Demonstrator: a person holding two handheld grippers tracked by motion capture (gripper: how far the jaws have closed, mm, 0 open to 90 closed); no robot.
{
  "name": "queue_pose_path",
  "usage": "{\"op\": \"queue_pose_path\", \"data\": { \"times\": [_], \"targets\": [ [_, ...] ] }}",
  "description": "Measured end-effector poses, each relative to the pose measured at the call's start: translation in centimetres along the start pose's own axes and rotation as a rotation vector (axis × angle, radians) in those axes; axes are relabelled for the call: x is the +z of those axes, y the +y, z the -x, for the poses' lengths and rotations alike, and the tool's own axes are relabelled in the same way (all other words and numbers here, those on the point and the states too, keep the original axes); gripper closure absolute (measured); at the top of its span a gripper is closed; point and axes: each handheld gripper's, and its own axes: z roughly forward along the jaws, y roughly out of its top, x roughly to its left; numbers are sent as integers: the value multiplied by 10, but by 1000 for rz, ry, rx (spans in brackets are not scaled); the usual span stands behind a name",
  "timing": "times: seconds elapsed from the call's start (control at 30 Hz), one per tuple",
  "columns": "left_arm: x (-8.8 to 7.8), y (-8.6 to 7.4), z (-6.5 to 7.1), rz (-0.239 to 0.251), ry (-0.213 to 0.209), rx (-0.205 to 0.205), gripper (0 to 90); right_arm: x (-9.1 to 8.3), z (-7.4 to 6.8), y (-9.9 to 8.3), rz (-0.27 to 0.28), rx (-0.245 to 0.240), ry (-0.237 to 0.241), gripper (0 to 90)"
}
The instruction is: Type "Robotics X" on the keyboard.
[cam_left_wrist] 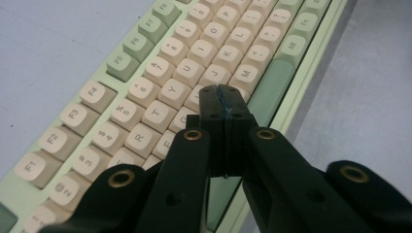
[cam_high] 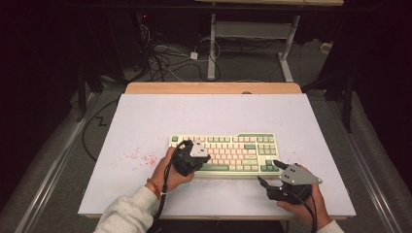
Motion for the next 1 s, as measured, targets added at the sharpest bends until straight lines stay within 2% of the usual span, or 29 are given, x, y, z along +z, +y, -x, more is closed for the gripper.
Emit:
{"op": "queue_pose_path", "data": {
  "times": [0.2, 0.5, 0.63, 0.77, 1.0],
  "targets": [
    [10, 4, 1, -25, -9, 5, 874, 1, 1, -1, -5, 1, 0, 266],
    [18, 5, 1, -54, 8, 6, 870, 3, -1, -1, -6, -10, 8, 266],
    [23, 5, 2, -74, 4, 14, 872, 3, -2, -1, -10, -14, 9, 266],
    [22, 5, 3, -67, 7, 16, 870, 3, -2, -1, -14, -16, 7, 266],
    [13, 7, 2, -26, 20, 22, 860, 2, -2, 0, -7, -17, 5, 266]
  ]
}}
